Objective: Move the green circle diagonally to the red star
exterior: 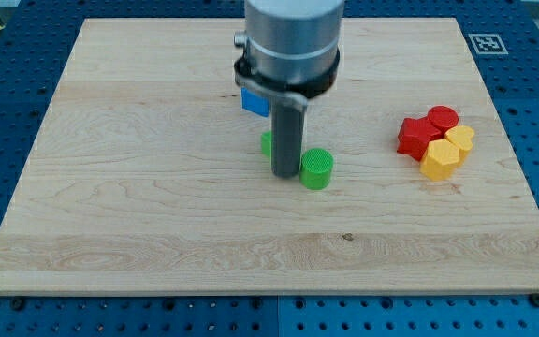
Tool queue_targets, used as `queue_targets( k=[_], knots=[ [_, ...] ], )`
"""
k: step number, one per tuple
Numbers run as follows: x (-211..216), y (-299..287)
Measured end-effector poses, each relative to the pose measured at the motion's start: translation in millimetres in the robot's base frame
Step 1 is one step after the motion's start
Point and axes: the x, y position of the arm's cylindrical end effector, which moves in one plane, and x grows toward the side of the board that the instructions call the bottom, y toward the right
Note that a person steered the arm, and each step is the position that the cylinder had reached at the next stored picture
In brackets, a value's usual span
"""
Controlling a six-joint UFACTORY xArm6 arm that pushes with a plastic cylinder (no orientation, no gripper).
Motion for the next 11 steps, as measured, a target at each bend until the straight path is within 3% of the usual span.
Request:
queue_targets(
  k=[1, 2, 4, 5, 6, 8, 9, 11],
  knots=[
    [-24.4, -13.3],
    [-14.7, -22.5],
    [53.2, -47.2],
    [71.3, -21.8],
    [59.9, 29.1],
    [30.1, 2.8],
    [34.8, 21.6],
    [35.4, 108.6]
  ],
)
